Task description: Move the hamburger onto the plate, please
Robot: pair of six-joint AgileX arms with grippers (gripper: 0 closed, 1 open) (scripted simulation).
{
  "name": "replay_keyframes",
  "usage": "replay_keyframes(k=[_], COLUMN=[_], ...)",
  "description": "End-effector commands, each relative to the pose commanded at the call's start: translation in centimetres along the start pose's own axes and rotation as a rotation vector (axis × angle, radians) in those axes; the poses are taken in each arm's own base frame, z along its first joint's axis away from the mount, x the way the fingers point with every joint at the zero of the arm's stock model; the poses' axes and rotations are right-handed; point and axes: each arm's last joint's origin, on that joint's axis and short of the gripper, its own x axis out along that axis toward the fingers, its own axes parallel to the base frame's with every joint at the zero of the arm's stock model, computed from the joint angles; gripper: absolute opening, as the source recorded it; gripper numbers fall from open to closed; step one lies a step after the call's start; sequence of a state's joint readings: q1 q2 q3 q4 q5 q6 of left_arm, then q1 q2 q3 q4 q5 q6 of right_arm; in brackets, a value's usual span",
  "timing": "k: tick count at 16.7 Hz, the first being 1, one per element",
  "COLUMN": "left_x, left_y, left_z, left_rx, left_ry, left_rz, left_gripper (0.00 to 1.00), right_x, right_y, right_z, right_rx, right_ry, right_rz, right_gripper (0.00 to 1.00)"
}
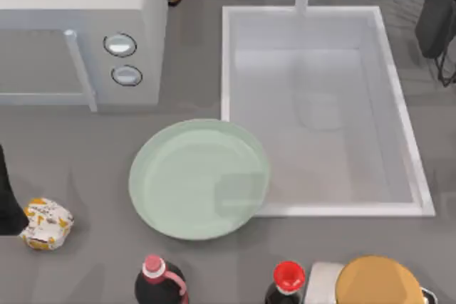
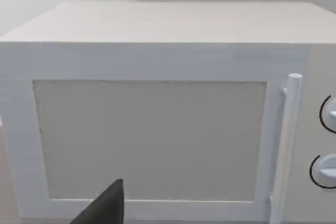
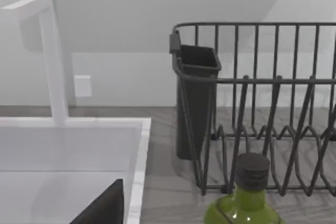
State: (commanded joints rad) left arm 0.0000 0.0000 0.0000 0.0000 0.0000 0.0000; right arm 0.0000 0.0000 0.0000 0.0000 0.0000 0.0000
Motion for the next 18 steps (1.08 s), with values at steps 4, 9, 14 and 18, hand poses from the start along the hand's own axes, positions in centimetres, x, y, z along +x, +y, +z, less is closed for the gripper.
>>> replay_keyframes(k=[4, 9, 14, 18], left_x=[0.0, 1.2, 5.2, 9.8], left_y=[0.0, -0.3, -1.0, -1.9], left_z=[0.4, 2.7, 4.6, 4.3], left_rx=[0.006, 0.049, 0.123, 0.19], left_ry=[0.033, 0.291, 0.73, 1.099], left_rz=[-0.004, -0.036, -0.102, -0.171], left_gripper=[1.0, 1.0, 1.0, 1.0], right_x=[0.0, 0.0, 0.0, 0.0], right_y=[0.0, 0.0, 0.0, 0.0], right_z=[0.0, 0.0, 0.0, 0.0], right_rx=[0.0, 0.0, 0.0, 0.0], right_ry=[0.0, 0.0, 0.0, 0.0], right_rz=[0.0, 0.0, 0.0, 0.0], right_gripper=[1.0, 1.0, 1.0, 1.0])
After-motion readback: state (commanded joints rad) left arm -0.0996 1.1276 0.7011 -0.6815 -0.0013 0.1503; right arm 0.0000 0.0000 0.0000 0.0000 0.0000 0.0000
